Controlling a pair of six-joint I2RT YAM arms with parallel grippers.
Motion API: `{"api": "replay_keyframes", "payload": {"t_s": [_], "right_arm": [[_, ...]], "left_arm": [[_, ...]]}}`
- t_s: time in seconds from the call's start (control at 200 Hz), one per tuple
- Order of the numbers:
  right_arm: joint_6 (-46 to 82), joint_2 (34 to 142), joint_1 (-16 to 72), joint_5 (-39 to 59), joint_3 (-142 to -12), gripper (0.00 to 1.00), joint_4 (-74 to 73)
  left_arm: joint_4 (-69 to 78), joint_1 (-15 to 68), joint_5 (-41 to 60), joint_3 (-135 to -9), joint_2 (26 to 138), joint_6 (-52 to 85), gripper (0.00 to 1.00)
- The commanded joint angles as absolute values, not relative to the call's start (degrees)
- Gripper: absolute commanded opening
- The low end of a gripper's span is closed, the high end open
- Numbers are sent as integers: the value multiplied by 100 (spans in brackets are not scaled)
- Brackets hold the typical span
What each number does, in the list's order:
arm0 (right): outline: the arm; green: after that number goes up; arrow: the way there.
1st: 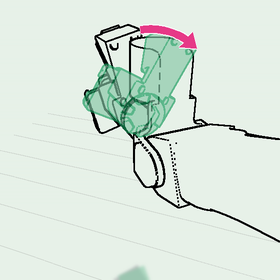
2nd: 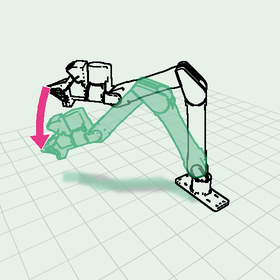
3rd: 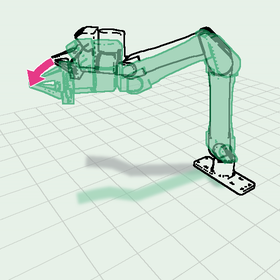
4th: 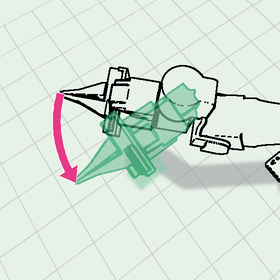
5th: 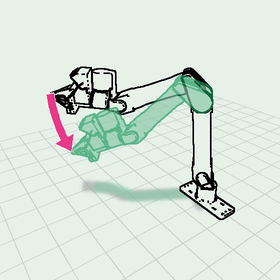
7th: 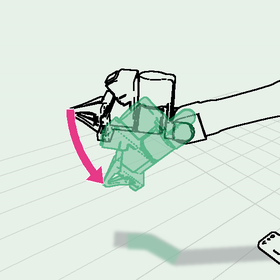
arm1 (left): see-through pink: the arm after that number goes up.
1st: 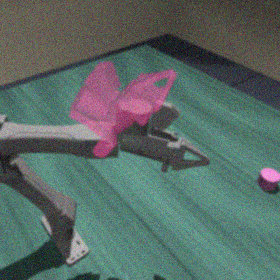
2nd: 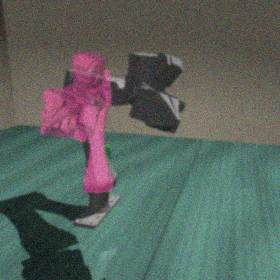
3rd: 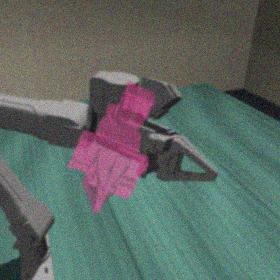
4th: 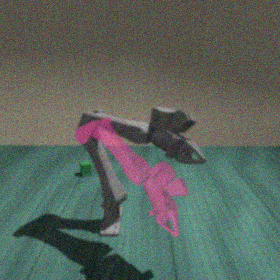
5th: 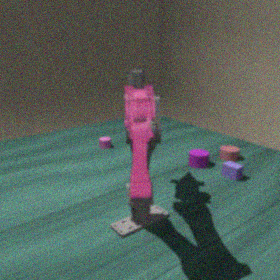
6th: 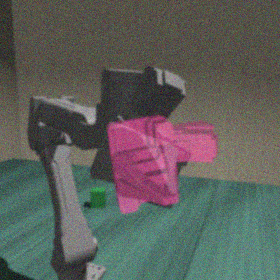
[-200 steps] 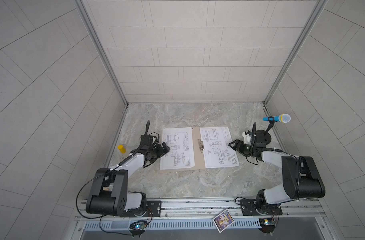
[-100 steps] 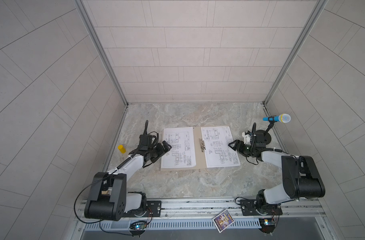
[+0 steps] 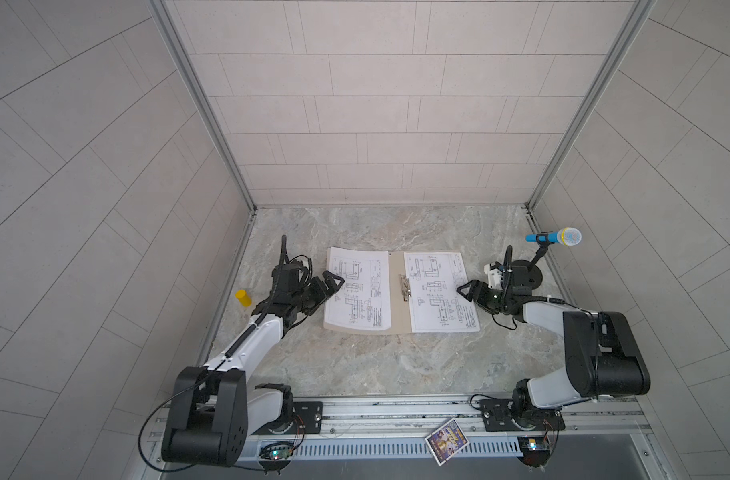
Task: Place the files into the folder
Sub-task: 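Push the folder's near cover closed over the sheets with the left gripper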
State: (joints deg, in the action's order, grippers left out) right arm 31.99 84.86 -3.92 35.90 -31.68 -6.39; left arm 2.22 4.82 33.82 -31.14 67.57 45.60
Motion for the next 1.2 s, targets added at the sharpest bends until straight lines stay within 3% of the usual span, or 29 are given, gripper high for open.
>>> {"api": "replay_keyframes", "payload": {"t_s": [0.0, 0.695, 0.951, 1.196], "right_arm": [[3235, 8688, -380, 3590, -2930, 75, 92], [3333, 8605, -370, 3691, -2909, 73, 30], [3349, 8572, -360, 3691, -2902, 73, 43], [3323, 8585, -352, 3691, -2960, 73, 88]], "left_arm": [[537, 514, 3843, -3133, 6508, 4799, 100], [1122, 1144, 3578, -3596, 6259, 5009, 100], [468, 1782, 3044, -4116, 5941, 4396, 100], [614, 2580, 2795, -4525, 6402, 4184, 100]]}}
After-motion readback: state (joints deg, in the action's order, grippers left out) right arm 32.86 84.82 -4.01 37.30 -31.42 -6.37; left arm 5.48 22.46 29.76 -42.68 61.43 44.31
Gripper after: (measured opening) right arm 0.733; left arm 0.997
